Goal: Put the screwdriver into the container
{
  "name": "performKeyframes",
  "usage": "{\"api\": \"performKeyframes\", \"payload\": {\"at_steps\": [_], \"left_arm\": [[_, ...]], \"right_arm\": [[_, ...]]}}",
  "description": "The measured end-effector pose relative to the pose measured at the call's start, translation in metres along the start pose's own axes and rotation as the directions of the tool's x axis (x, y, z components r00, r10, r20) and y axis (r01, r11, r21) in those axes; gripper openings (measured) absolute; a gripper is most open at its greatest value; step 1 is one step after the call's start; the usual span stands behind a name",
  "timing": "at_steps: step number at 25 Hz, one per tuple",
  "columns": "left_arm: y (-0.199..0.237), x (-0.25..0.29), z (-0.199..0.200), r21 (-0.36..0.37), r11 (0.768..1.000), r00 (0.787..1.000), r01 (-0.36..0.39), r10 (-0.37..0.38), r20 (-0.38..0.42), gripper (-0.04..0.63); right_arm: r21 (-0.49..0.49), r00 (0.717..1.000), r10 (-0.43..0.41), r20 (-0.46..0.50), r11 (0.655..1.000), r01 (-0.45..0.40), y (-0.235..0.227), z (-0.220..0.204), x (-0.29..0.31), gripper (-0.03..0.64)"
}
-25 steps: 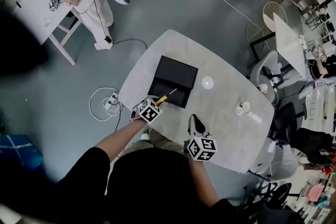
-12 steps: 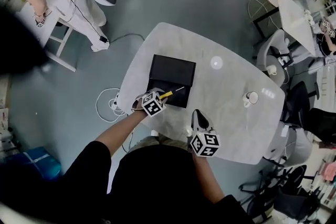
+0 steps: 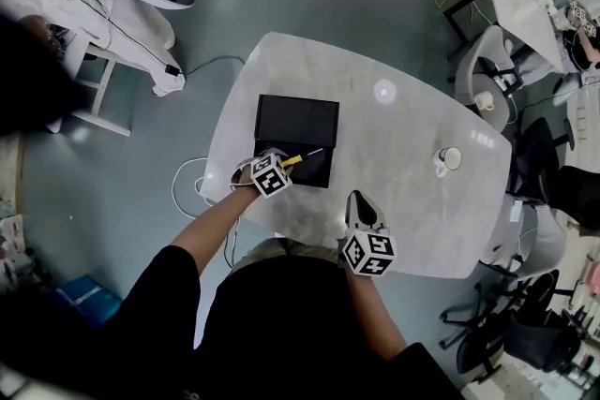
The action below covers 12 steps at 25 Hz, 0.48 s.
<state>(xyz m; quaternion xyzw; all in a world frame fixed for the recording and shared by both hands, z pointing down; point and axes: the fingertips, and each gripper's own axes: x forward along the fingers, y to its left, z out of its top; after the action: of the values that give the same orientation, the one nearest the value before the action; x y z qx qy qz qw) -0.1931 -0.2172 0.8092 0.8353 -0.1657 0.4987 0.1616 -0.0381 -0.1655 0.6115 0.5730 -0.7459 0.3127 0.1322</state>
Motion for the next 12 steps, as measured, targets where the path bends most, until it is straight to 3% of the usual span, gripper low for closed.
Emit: {"api": "performKeyframes", "payload": {"at_steps": [8, 12], "left_arm": [[-0.003, 0.018, -0.007, 0.083, 0.994, 0.993, 0.074, -0.066, -0.099, 0.087], [-0.006, 0.025, -0.017, 0.138, 0.986, 0.987, 0.092, -0.071, -0.145, 0.087]], "right_arm": [[0.015, 1.0, -0.006, -0.016, 1.0, 0.006, -0.01, -0.002, 0.002, 0.012], [-0.046, 1.0, -0.03, -0.001, 0.998, 0.03, -0.013, 0.001, -0.001, 0.012]]}}
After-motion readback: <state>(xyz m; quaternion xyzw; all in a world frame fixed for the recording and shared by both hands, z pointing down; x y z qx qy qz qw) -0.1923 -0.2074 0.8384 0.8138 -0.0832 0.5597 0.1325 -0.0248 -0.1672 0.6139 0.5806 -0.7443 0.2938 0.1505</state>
